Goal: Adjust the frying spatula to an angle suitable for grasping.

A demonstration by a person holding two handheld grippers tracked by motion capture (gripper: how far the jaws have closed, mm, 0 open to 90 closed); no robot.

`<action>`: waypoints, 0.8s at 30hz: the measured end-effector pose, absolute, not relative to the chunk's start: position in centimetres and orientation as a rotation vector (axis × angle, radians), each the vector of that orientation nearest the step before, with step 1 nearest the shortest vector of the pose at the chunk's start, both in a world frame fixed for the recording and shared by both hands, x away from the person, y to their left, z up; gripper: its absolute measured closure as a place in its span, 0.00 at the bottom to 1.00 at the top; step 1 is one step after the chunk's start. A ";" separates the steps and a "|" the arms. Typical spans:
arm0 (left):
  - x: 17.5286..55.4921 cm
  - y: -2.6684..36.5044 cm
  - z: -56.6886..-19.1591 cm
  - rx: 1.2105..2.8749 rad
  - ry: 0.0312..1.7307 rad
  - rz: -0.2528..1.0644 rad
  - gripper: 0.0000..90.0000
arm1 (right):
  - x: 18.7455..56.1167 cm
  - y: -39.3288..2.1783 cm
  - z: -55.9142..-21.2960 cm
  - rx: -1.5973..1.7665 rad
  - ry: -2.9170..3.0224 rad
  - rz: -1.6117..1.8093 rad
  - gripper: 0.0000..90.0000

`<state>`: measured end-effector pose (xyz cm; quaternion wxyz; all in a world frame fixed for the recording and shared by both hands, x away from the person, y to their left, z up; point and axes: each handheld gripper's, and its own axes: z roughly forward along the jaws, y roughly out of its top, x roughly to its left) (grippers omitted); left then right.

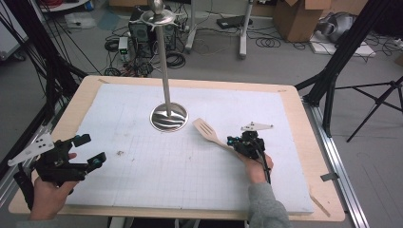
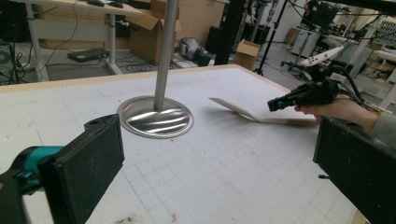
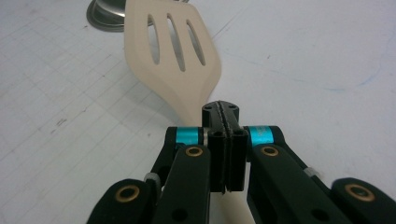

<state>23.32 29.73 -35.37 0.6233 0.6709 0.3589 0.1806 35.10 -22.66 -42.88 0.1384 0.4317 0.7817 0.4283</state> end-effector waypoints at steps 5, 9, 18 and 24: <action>23.2 29.8 -35.5 1.545 0.826 0.414 0.02 | 36.2 -21.7 -43.2 1.259 2.283 1.175 1.00; 23.3 29.8 -35.6 1.546 0.830 0.409 0.02 | 36.7 -21.3 -43.7 1.297 2.292 1.153 1.00; 23.3 29.7 -35.6 1.547 0.829 0.408 0.02 | 37.3 -20.5 -44.5 1.308 2.309 1.100 1.00; 23.3 29.6 -35.6 1.548 0.829 0.405 0.02 | 37.2 -20.9 -44.5 1.352 2.323 1.174 1.00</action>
